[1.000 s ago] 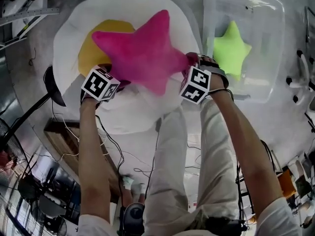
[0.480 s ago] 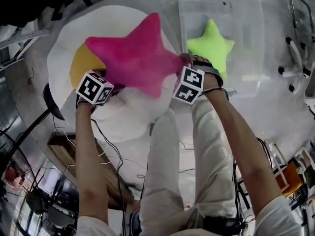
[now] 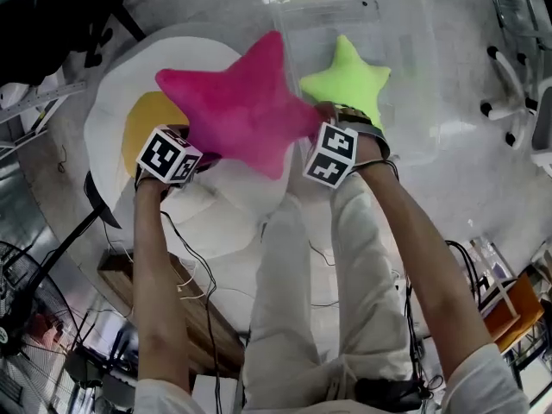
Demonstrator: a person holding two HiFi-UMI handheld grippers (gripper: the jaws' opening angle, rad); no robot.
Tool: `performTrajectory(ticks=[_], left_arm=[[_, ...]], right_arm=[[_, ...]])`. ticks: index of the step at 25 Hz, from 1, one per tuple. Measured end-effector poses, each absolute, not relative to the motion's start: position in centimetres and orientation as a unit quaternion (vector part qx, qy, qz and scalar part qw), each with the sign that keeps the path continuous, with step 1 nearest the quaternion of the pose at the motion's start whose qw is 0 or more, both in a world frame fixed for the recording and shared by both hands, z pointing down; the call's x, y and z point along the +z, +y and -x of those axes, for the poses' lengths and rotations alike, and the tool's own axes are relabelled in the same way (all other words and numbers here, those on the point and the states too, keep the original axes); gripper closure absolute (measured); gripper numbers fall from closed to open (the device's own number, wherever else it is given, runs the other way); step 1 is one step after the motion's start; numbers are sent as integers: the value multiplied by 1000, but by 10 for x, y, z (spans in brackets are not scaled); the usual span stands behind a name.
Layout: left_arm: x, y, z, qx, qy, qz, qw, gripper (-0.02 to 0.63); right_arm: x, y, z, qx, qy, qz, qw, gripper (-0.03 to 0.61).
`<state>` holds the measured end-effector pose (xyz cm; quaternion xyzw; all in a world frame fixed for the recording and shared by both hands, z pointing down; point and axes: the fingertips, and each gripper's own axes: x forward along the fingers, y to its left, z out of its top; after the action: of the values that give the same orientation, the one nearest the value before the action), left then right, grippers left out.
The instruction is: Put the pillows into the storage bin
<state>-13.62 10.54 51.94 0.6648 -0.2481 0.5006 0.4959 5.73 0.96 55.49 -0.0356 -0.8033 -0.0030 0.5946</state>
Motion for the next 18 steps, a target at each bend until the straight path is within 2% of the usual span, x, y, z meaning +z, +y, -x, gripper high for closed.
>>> performTrajectory(ticks=[18], left_arm=[[530,17,17,555,-187,-681,440,230]], right_arm=[[572,-32,-190,72,-797,-40,598,341]])
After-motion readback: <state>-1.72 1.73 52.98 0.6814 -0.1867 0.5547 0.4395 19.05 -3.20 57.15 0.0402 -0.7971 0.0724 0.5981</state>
